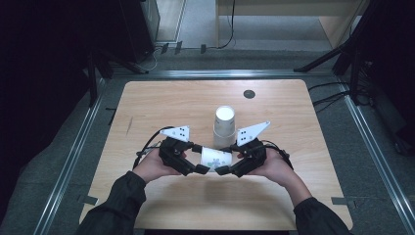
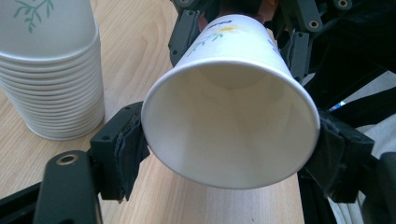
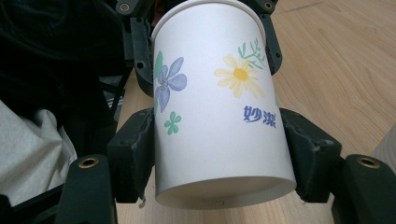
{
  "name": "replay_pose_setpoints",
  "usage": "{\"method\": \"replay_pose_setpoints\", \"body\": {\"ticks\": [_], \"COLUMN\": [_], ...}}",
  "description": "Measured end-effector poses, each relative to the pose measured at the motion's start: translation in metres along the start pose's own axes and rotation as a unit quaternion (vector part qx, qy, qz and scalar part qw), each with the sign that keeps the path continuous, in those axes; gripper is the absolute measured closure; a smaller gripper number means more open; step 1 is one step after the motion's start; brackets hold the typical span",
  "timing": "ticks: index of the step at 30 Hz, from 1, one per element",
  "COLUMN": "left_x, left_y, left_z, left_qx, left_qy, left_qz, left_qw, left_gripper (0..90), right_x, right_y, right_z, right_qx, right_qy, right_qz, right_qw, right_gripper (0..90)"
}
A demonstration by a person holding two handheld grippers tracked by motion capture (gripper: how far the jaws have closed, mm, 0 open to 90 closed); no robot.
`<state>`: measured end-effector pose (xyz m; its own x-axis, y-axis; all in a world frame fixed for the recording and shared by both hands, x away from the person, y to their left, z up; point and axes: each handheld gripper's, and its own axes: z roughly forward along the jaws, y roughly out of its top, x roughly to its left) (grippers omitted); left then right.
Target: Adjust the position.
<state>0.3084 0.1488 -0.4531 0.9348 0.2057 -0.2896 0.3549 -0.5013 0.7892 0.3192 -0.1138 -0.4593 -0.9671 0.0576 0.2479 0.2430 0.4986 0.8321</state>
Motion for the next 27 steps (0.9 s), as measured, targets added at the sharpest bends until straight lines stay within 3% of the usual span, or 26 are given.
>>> {"method": "replay_pose_setpoints", "body": {"ticks": [10,13,22,27], "left_x": [-0.001,-0.004,-0.006,-0.006], "left_y": [0.003,0.008,0.017,0.02], "left_z": [-0.005,-0.008,-0.016,-0.014], "left_qx": [0.005,0.019,0.064,0.106], "left_qy": [0.004,0.016,0.038,0.046], "left_qz": [-0.003,0.008,0.012,0.012], "left_qw": [1.0,0.9997,0.9972,0.9932], "left_gripper": [24.3,24.3,24.2,24.2], "right_x": [0.0,0.0,0.001,0.001], "right_y": [0.001,0.0,0.0,0.0], "right_z": [0.003,0.002,0.004,0.005], "right_qx": [0.015,0.016,0.024,0.029], "right_qy": [-0.011,-0.011,-0.018,-0.019], "right_qz": [0.005,0.002,-0.002,-0.005], "right_qw": [0.9998,0.9998,0.9995,0.9994], "right_gripper": [28.5,28.4,28.2,28.4]}}
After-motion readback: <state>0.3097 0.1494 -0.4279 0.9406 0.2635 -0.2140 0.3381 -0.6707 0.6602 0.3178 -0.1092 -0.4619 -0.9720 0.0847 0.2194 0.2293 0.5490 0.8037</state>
